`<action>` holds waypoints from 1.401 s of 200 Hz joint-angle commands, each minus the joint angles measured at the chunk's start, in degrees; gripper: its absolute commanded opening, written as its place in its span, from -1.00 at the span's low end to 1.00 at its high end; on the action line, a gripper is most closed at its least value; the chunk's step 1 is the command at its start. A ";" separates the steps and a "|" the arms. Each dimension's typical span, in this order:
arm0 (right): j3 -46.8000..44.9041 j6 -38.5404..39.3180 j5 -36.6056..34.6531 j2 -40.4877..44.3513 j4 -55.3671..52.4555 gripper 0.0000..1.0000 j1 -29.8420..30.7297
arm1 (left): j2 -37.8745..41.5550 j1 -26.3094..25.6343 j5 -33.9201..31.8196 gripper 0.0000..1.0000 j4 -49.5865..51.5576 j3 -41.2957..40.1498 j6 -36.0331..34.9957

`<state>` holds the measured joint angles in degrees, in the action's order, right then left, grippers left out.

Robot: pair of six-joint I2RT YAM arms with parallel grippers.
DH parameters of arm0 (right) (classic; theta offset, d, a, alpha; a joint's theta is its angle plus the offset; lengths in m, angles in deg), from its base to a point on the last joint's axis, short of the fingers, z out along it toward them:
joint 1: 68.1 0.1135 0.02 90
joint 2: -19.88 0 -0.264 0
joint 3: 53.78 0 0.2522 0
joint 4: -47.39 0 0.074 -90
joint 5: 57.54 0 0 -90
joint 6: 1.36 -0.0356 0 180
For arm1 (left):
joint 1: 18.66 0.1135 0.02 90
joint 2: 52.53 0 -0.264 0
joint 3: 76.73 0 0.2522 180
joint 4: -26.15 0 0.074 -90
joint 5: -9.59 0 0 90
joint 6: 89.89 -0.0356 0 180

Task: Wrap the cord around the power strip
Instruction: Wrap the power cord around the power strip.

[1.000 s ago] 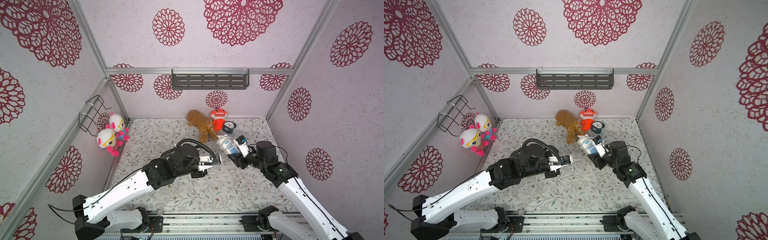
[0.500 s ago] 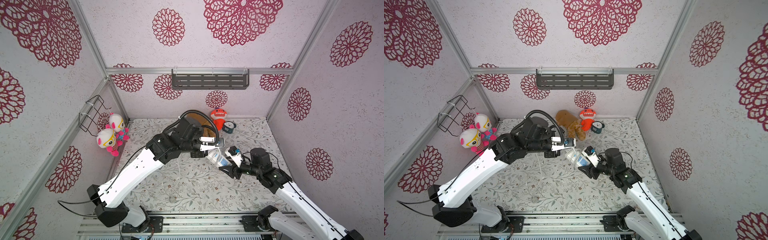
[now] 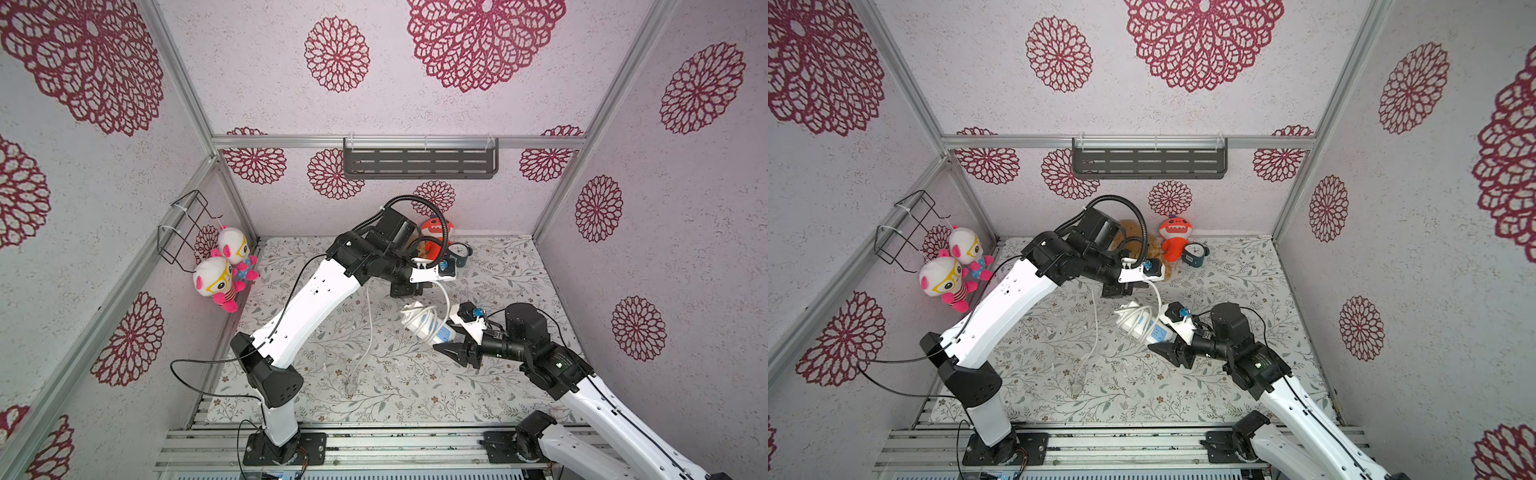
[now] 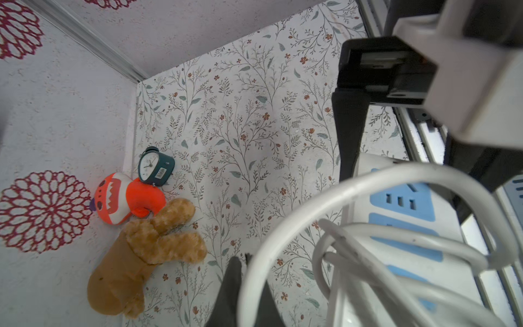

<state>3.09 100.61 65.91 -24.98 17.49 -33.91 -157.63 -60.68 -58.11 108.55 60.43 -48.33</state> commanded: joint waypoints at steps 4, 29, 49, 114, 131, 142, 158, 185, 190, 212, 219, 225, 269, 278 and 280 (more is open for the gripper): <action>3.69 -0.31 2.08 2.28 5.29 -1.00 0.87 | -1.33 3.06 9.85 -0.86 5.16 1.47 -0.31; 4.61 -1.65 2.53 3.54 8.89 -1.00 1.05 | -2.33 4.51 15.93 -0.78 5.27 -0.63 1.30; 6.25 -1.94 2.85 3.44 10.20 -1.00 1.22 | -2.68 5.30 20.99 -0.74 4.04 -2.82 2.70; 7.36 -1.58 3.11 0.92 14.39 -1.00 1.40 | -3.33 5.90 31.83 -0.55 -2.05 -9.27 7.39; 6.56 -2.45 2.29 1.42 17.55 -1.00 1.40 | -2.73 5.92 33.83 -0.52 -5.61 -12.69 10.32; 6.72 -2.61 1.77 1.40 18.25 -1.00 1.40 | -1.40 6.10 34.70 -0.45 -11.68 -17.26 13.93; 7.68 -2.58 1.27 0.62 17.36 -1.00 1.40 | 2.07 6.07 36.01 -0.38 -25.45 -25.82 21.26; 7.40 -3.37 -0.27 0.61 18.69 -1.00 1.40 | 8.86 6.08 36.37 -0.16 -58.08 -43.26 38.89; 7.30 -3.57 -0.54 0.73 19.05 -1.00 1.40 | 9.54 6.07 35.78 -0.11 -63.85 -46.39 41.78; 7.84 -4.17 -0.83 0.03 19.93 -1.00 1.40 | 9.55 5.90 33.01 -0.05 -85.20 -55.94 54.36; 8.22 -4.20 -0.81 -0.41 19.71 -1.00 1.40 | 8.87 5.69 32.34 -0.04 -91.13 -58.05 57.65; 8.54 -4.22 -0.97 -0.86 19.43 -1.00 1.40 | 8.21 5.51 31.84 -0.02 -95.92 -59.75 60.47; 10.97 -3.71 -1.46 -2.68 17.75 -1.00 1.39 | 3.17 2.37 26.89 0.16 -120.19 -67.86 72.73; 11.50 -3.46 -1.72 -2.93 17.31 -1.00 1.34 | 1.76 1.60 26.03 0.17 -123.74 -68.99 73.91; 11.61 -3.51 -1.77 -2.99 17.25 -1.00 1.32 | 1.41 1.53 25.79 0.18 -124.34 -69.10 74.21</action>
<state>10.79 97.55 65.15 -28.48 31.54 -32.79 -153.11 -57.11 -28.75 3.42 -5.73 15.99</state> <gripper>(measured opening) 0.602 0.578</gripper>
